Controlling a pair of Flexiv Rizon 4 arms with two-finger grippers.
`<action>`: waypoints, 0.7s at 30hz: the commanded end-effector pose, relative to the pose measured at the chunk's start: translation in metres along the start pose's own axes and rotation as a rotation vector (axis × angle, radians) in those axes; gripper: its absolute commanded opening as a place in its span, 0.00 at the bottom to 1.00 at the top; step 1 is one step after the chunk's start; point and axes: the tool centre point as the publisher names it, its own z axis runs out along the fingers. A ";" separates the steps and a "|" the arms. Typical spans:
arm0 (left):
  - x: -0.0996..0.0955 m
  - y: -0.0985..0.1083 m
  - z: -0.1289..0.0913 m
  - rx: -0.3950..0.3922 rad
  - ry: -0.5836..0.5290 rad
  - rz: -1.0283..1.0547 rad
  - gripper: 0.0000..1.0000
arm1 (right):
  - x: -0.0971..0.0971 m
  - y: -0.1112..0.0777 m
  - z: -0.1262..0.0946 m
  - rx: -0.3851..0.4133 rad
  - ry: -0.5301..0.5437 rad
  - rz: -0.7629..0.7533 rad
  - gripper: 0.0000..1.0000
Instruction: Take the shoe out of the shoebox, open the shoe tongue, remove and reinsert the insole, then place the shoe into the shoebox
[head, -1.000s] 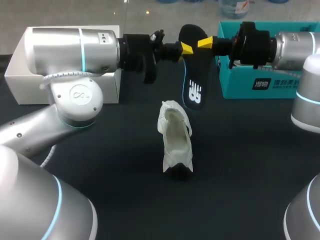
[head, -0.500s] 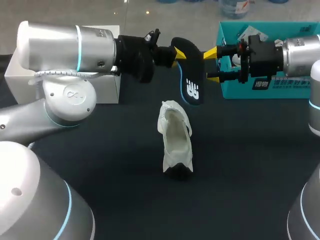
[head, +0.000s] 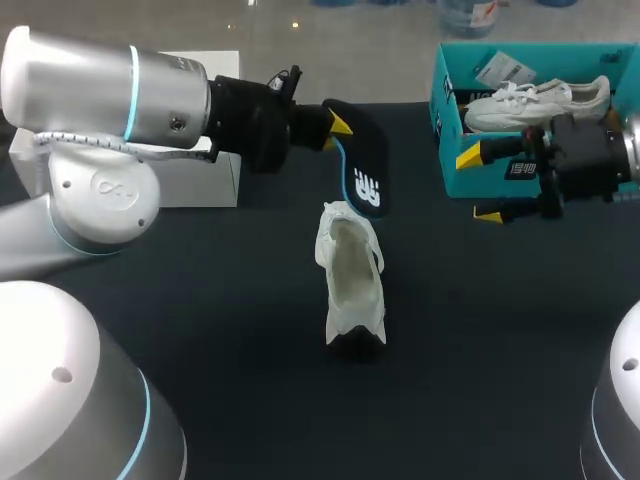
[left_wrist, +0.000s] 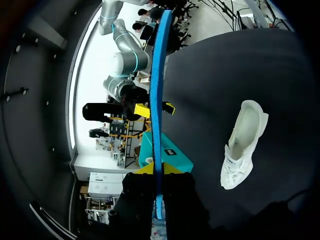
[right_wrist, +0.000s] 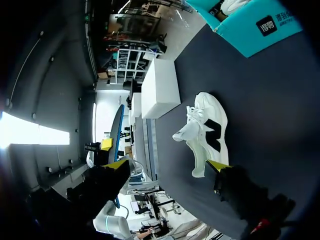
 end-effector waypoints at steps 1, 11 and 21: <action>0.001 -0.004 -0.006 0.000 0.008 -0.006 0.00 | -0.008 -0.005 -0.023 0.029 -0.056 0.020 1.00; -0.004 -0.010 -0.008 0.005 0.000 -0.010 0.00 | -0.019 -0.020 -0.039 0.042 -0.115 0.050 1.00; -0.004 -0.010 -0.008 0.005 0.000 -0.010 0.00 | -0.019 -0.020 -0.039 0.042 -0.115 0.050 1.00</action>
